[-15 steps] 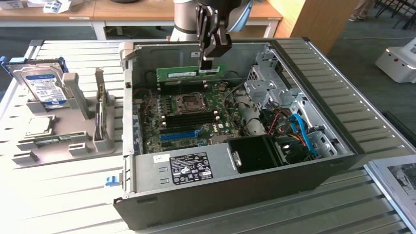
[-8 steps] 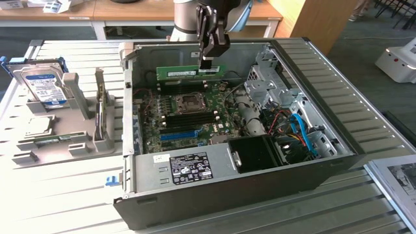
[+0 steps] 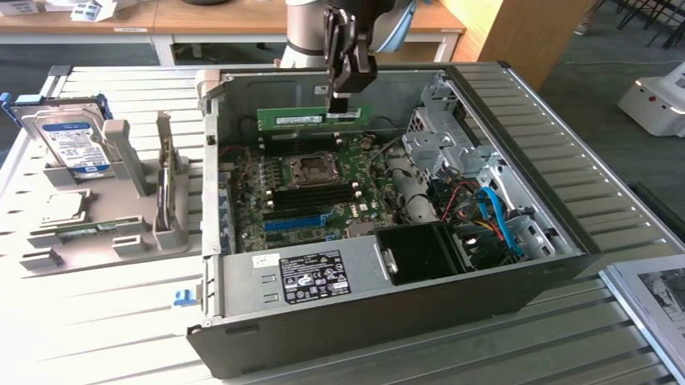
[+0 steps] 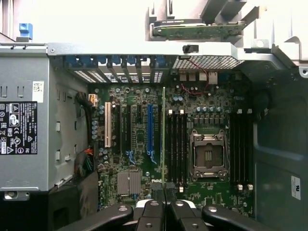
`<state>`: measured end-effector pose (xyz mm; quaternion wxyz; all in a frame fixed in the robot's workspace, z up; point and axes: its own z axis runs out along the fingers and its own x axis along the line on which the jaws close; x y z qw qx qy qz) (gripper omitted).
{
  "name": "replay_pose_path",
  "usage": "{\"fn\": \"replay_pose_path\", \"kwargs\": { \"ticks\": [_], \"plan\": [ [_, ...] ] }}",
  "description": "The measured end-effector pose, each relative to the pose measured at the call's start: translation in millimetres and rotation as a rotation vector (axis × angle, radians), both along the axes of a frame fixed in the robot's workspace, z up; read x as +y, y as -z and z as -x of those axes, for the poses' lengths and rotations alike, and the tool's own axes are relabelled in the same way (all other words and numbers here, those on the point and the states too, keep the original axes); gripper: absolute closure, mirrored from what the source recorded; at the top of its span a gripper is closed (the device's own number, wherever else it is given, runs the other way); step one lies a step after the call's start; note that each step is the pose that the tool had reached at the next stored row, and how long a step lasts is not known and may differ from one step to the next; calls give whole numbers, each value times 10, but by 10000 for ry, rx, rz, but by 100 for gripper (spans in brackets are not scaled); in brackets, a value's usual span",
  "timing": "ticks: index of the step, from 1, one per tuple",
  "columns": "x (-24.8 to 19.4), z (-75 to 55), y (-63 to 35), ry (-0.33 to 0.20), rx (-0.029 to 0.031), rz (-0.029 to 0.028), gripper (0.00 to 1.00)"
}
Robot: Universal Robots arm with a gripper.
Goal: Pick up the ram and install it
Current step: 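Pick up the ram and move it above insertion slot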
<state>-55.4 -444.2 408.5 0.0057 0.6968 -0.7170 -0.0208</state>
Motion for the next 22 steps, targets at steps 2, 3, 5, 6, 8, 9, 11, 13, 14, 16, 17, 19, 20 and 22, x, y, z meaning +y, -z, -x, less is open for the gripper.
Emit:
{"fn": "replay_pose_path", "kwargs": {
  "ticks": [2,3,5,6,8,9,11,13,14,16,17,19,20,22],
  "plan": [
    [31,-1,2,-3,-1,0,89],
    [46,-1,3,-2,-1,-1,89],
    [79,-1,6,-3,-1,-1,89],
    [96,-1,7,-3,0,0,89],
    [132,-1,9,-3,0,0,89],
    [150,-1,10,-3,0,0,89],
    [187,-1,12,-3,-1,0,89],
    [223,-1,15,-4,-1,-1,89],
    [242,-1,16,-3,0,-1,89],
    [282,-1,17,-3,0,1,89],
    [300,-1,19,-3,0,0,89],
    [333,-1,21,-3,0,-1,89],
    [348,-1,22,-3,0,-1,89],
    [375,-1,23,-3,0,0,89]
  ]
}}
